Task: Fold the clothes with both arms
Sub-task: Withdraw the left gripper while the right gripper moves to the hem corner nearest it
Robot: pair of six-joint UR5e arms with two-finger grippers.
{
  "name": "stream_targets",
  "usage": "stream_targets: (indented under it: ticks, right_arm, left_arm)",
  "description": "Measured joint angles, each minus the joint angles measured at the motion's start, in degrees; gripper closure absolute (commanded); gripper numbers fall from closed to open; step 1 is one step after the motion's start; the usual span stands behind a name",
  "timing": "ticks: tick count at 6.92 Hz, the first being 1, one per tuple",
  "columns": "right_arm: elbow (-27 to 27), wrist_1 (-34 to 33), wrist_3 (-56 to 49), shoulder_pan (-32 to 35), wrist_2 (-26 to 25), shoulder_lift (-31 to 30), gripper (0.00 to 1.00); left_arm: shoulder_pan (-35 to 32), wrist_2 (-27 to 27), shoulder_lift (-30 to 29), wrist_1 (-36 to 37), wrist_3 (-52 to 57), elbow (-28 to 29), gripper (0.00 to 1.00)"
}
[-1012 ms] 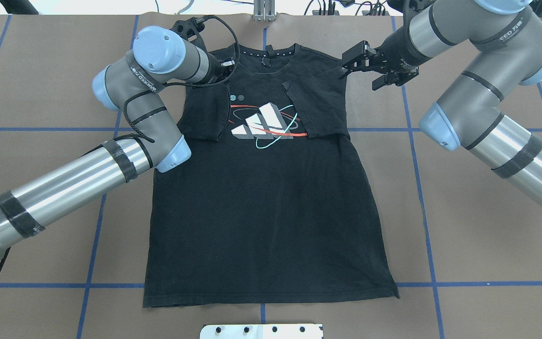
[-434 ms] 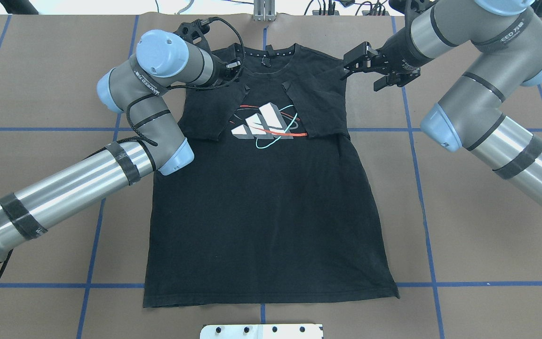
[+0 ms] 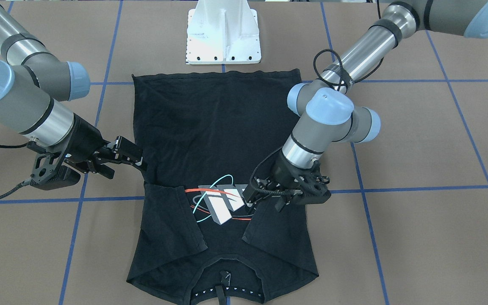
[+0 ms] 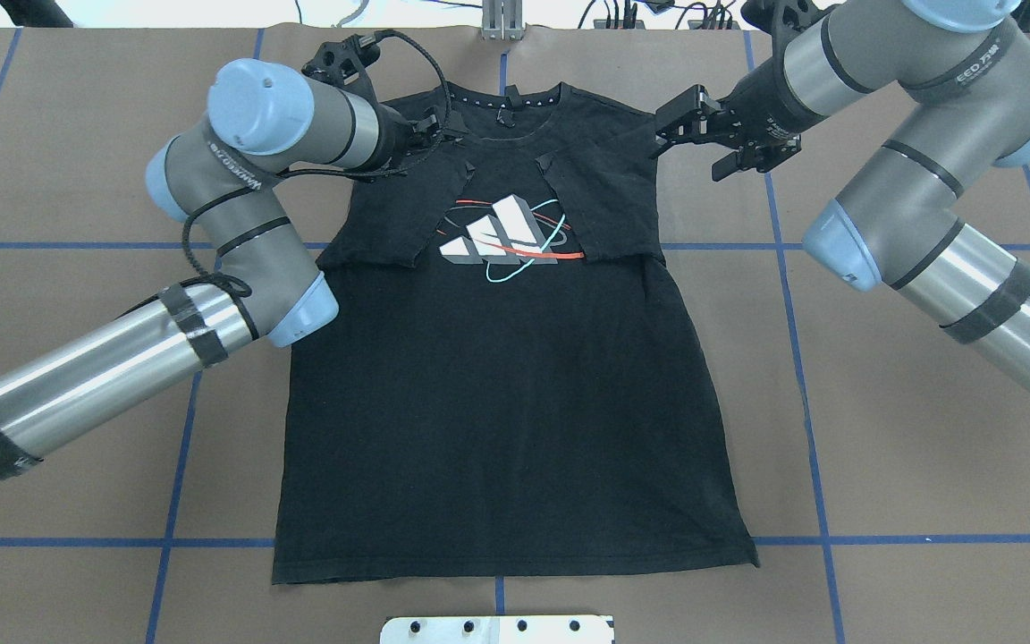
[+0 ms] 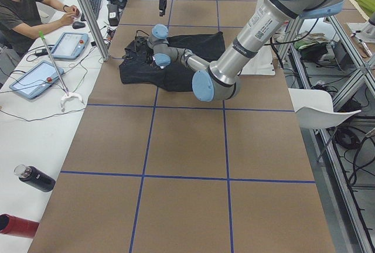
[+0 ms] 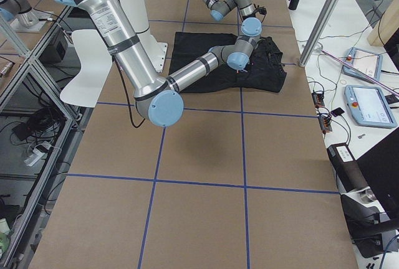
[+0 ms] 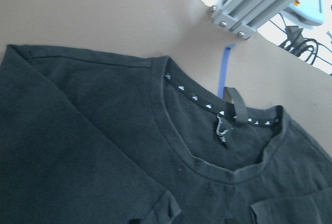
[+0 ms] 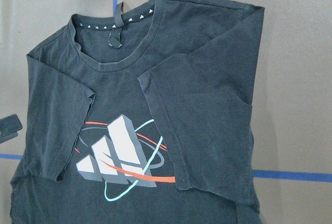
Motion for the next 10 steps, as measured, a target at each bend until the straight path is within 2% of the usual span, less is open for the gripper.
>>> stream_targets:
  ticks: [2,4,5,8,10]
  right_arm:
    - [5.36,0.02,3.92,-0.47,2.06,-5.01,0.00]
    - [12.56,0.10,5.49,-2.48,2.12,-13.72,0.00]
    - [15.21,0.16,5.66,-4.18,1.92,-17.30,0.00]
    - [22.05,0.59,7.74,-11.94,0.77,-26.11,0.00]
    - [23.36,3.88,10.70,-22.35,-5.94,-30.50,0.00]
  left_arm:
    - [-0.08,-5.18,11.40,2.26,-0.41,-15.82,0.00]
    - [0.22,-8.26,20.88,6.76,-5.12,-29.16,0.00]
    - [0.84,-8.68,24.66,6.52,-8.25,-33.04,0.00]
    - [3.18,-7.66,37.41,-6.06,-11.70,-38.54,0.00]
    - [3.70,-7.27,40.39,-7.94,-11.99,-41.21,0.00]
